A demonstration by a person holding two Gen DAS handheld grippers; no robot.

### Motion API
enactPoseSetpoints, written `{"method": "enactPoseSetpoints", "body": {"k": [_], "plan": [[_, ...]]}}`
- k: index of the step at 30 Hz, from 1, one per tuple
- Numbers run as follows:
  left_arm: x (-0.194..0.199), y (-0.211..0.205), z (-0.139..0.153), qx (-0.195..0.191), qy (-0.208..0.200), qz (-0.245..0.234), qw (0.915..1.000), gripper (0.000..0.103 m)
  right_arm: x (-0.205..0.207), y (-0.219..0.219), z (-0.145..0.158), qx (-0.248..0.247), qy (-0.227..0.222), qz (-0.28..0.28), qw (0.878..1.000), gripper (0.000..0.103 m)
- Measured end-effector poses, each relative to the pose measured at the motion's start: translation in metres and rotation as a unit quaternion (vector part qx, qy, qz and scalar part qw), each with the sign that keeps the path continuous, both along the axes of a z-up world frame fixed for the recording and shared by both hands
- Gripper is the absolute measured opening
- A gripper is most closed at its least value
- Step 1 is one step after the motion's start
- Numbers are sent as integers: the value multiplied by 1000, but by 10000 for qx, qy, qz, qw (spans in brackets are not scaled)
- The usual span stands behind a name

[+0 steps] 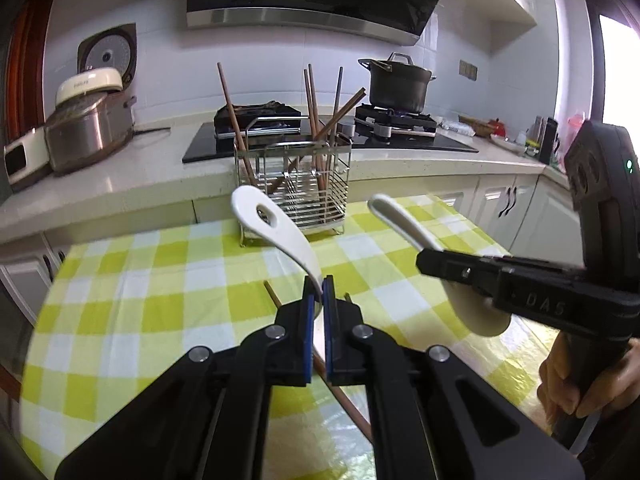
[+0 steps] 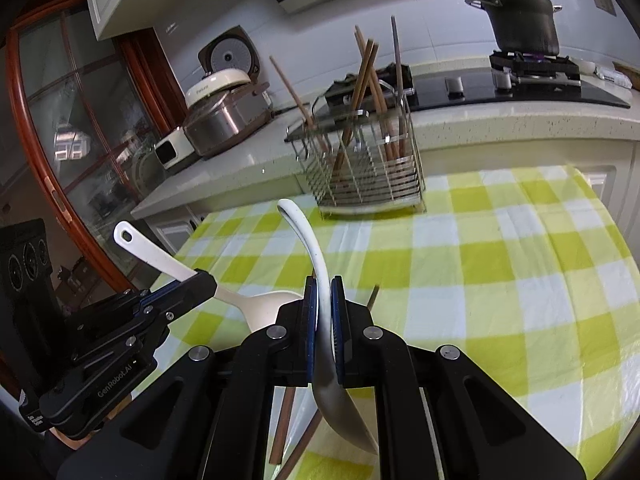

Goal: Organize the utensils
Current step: 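Carry both held white spoons up toward the wire rack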

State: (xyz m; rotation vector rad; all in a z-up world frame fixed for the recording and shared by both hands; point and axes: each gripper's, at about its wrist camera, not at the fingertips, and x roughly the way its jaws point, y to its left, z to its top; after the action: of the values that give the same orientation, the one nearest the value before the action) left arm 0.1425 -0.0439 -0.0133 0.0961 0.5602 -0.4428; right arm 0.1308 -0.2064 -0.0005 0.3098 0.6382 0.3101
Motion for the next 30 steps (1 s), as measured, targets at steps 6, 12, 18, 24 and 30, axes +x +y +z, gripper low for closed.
{"method": "enactPoseSetpoints", "body": {"k": [6,12,18,24,30], "plan": [[30,-6,23,102,108,-61,9999,4,26,-19,16,401,-176,-84,9990,9],[65,-6,44,39,163,-24,9999,4,62,-33,32,603,-333,-179,9975,9],[72,-13,55,12,51,-70,10000,4,68,-17,36,-39,-401,-256,9989,9],[71,-17,44,45,114,-133,9998,4,61,-6,22,-75,-379,-191,9991,9],[69,-13,33,34,189,-83,9998,4,58,9,5,-168,-195,-60,9997,7]]}}
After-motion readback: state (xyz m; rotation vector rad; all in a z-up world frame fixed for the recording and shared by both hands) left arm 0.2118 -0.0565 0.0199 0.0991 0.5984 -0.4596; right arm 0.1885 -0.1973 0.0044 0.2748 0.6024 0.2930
